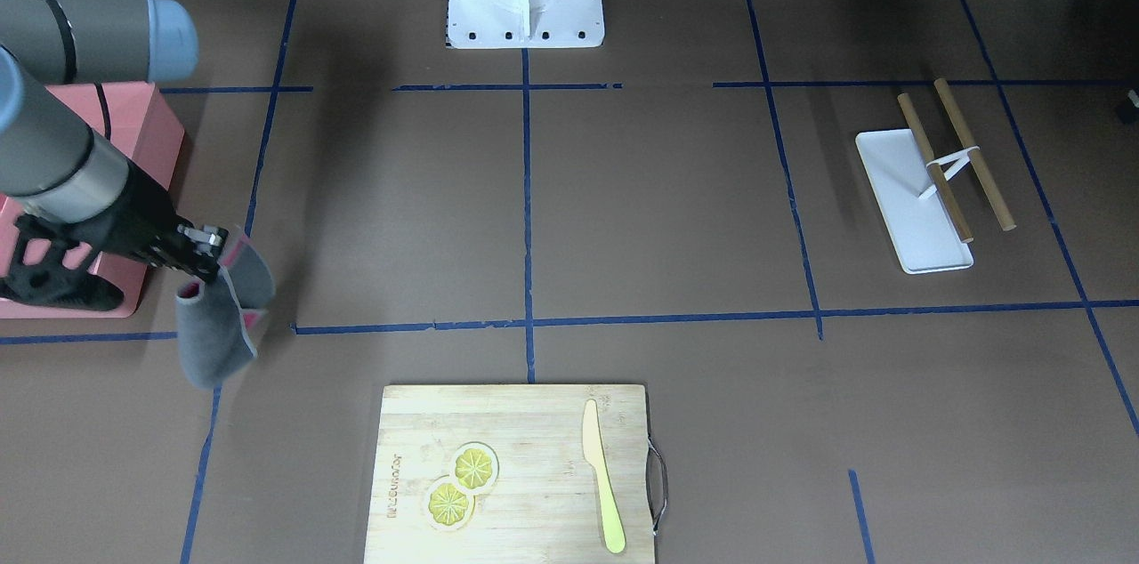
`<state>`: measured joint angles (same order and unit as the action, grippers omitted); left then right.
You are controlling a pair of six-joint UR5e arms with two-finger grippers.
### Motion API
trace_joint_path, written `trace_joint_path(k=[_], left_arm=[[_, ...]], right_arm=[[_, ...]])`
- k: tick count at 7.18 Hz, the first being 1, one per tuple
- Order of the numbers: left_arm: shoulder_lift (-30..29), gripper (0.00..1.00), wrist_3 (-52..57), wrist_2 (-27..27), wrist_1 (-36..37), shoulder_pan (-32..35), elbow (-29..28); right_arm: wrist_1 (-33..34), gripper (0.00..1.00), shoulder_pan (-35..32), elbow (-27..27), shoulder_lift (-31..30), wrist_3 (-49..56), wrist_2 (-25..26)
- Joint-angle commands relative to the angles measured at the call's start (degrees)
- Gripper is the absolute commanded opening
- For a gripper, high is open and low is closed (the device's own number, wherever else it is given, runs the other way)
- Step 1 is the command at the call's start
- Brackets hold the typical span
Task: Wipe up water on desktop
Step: 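Lift the towel and carry it over the pink bin with the right gripper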
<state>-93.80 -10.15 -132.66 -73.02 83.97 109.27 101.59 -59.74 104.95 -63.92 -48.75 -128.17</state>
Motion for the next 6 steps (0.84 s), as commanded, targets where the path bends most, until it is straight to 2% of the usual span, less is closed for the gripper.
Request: trace_joint_path(k=[1, 2, 3, 4, 5, 6], left_arm=[[-0.41, 1.00, 4.78, 0.82, -0.28, 0.58, -7.03], [-0.24, 1.00, 6.70, 3.00, -0.46, 0.58, -7.31], [-0.94, 1.00, 9.59, 3.02, -0.54, 0.58, -10.27], [-2.16, 1.00, 10.06, 3.02, -2.11, 0.58, -13.09], [-1.74, 1.00, 11.28, 2.68, -2.74, 0.76, -12.94], [-1.47, 1.00, 11.29, 2.59, -2.92, 0.76, -12.85]], right_arm=[[20.50, 0.00, -4.48, 12.68, -0.50, 13.09, 0.56], [21.88, 0.00, -6.25, 16.65, -6.08, 19.60, 0.38], [21.72, 0.00, -11.22, 17.90, -11.79, 26.36, -0.49], [21.46, 0.00, -15.19, 17.74, -18.37, 36.44, -2.15], [21.28, 0.00, -17.75, 17.31, -23.22, 43.93, -2.34], [21.02, 0.01, -18.30, 16.69, -23.88, 45.14, -2.34]])
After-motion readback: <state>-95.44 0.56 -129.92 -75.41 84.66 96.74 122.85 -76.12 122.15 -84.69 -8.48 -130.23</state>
